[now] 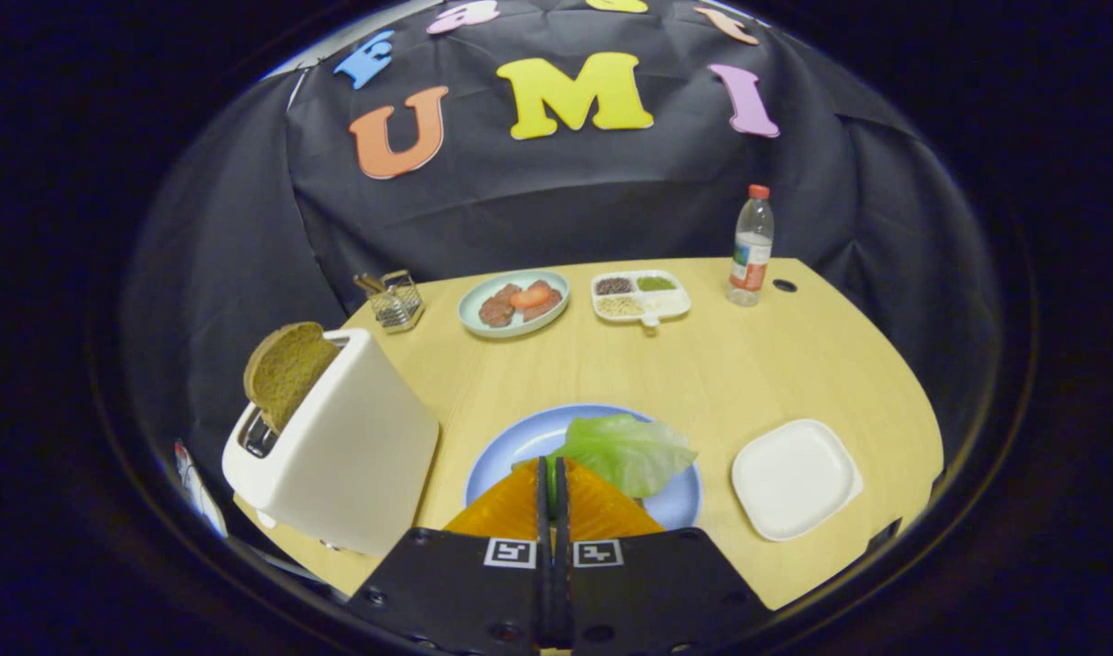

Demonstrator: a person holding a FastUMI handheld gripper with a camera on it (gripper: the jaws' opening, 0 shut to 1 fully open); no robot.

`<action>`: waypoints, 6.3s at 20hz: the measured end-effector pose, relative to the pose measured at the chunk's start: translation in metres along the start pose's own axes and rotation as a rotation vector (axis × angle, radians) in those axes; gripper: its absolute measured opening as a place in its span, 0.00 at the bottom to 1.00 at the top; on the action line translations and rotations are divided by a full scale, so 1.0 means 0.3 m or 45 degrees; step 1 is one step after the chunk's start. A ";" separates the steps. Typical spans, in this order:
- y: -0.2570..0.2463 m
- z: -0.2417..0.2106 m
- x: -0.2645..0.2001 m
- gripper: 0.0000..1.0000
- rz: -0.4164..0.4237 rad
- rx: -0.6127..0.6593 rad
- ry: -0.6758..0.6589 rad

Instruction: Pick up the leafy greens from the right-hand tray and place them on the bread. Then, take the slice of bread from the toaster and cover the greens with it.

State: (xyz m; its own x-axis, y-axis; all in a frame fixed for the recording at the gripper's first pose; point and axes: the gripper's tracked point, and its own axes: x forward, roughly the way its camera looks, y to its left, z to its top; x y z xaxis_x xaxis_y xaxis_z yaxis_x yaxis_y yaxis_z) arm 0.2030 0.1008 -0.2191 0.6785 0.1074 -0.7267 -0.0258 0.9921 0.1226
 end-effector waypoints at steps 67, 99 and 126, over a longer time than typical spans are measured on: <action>0.697 0.466 -0.611 0.05 0.261 -0.095 -0.323; -0.073 0.052 0.030 0.06 0.195 0.141 0.115; -0.281 0.126 -0.431 0.97 -0.120 0.102 -0.393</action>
State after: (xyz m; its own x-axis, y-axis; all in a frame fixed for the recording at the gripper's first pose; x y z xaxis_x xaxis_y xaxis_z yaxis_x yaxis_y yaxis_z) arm 0.1451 0.0008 -0.1099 0.8659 -0.0212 -0.4997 0.0971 0.9872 0.1263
